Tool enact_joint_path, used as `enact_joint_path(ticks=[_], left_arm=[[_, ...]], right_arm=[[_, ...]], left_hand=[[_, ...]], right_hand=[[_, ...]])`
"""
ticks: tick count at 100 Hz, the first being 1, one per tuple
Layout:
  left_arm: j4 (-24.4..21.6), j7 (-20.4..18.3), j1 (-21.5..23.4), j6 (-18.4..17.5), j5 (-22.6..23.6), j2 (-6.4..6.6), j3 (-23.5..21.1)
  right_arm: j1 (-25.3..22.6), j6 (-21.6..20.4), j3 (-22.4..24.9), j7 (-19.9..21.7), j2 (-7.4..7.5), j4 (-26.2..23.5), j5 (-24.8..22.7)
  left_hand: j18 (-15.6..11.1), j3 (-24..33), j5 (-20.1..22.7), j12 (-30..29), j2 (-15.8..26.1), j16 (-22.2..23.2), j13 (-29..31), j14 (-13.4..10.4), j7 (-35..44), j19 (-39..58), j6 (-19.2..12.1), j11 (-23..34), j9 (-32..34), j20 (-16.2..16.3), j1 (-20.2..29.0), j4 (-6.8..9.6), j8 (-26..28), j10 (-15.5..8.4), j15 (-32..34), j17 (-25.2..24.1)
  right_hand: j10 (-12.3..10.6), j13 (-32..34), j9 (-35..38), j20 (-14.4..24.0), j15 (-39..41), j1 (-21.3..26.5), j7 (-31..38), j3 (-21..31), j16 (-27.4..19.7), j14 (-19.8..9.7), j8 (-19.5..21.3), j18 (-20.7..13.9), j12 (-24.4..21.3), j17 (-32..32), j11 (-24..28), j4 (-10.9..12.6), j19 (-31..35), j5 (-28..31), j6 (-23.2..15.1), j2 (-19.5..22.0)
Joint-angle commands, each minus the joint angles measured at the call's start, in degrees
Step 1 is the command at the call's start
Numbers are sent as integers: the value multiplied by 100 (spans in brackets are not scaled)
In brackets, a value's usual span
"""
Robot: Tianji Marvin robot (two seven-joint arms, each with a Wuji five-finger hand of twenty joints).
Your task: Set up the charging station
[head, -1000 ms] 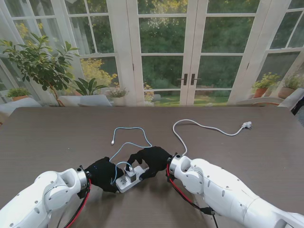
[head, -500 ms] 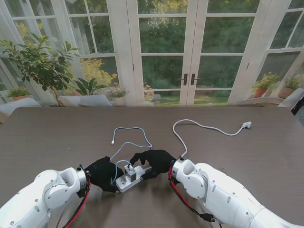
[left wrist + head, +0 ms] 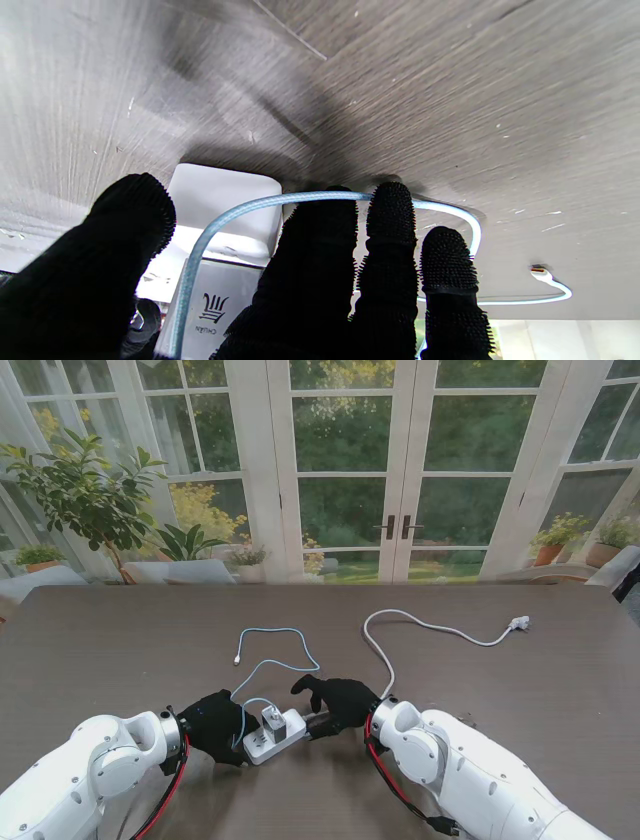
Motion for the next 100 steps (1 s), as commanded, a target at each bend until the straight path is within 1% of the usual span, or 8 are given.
enact_joint_path(ticks=[1,19,29,42,62,74,83,100], left_arm=[[307,-307,166,-9,103,47,83],[304,-313,156,-42,121,51,79],[308,-318,147,-76,129,54,77],[307,-317,141,-107,145,58,72],[307,-355,133,-129,128,62,76],[302,-392,127,-144,108,65,75],[297,-407,120,-173,117,69,70],[290,-422,117,-201,123,73,64]], right_arm=[[-111,67,53,84,51,-86,-4],[-191,223,201,98,61,-242,-9],[-248,310,297,50,63,-341,-43],[-322,304,393,-105,68,-454,-189],[-426,259,473,-281,107,-673,-497],[-463,176,468,-334,141,-780,-676],[-459,116,421,-296,144,-798,-658],[-354,16,211,-216,127,-678,-565]], left_hand=[[-49,-55,572,-57,67,-28,2,-80,488,40,-592,36,119,98,-141,251,38,-324,-68,-24],[-51,-61,571,-55,71,-28,5,-90,492,41,-595,40,122,98,-141,252,40,-334,-67,-23],[-57,-57,571,-54,67,-29,11,-99,494,42,-602,39,120,98,-146,251,40,-334,-68,-17],[-57,-55,570,-54,78,-28,16,-92,497,43,-605,40,123,98,-145,252,40,-335,-67,-17],[-66,-56,570,-53,87,-29,17,-105,500,47,-605,44,132,98,-146,253,40,-341,-69,-5],[-73,-63,563,-54,93,-29,18,-105,497,49,-601,42,121,97,-146,254,37,-336,-68,-3],[-77,-64,566,-52,95,-29,19,-111,501,53,-610,47,126,97,-144,256,38,-344,-66,2],[-77,-59,566,-55,100,-30,13,-101,503,55,-602,44,122,96,-139,257,37,-342,-67,3]], right_hand=[[-77,253,170,-15,-46,-81,-1466,-95,-4165,100,76,115,5,35,-24,108,-36,-34,92,83],[-43,335,205,-4,-155,9,-1388,-163,-4199,110,58,168,1,91,-39,127,-3,167,-341,265],[-36,444,279,26,-137,225,-1203,-64,-4187,93,159,203,21,236,-6,173,93,717,-1032,341],[-146,602,372,61,64,619,-1239,564,-4105,-11,861,189,449,440,495,256,322,1651,-1874,214],[-244,956,793,146,798,1178,-1479,1407,-3872,-196,850,100,1223,732,1282,310,760,2498,-2269,-36],[-343,1282,1273,166,1358,1715,-1507,1671,-3711,-299,616,62,2120,949,1640,-649,1036,2647,-2284,-568],[-399,1537,1655,220,1744,2198,-1547,1903,-3582,-299,552,75,2511,1131,1988,-932,1257,2721,-2269,-923],[-417,1936,2196,302,2508,2620,-1693,2495,-3314,-368,464,45,2896,1545,2370,-1105,1690,2589,-2187,-1460]])
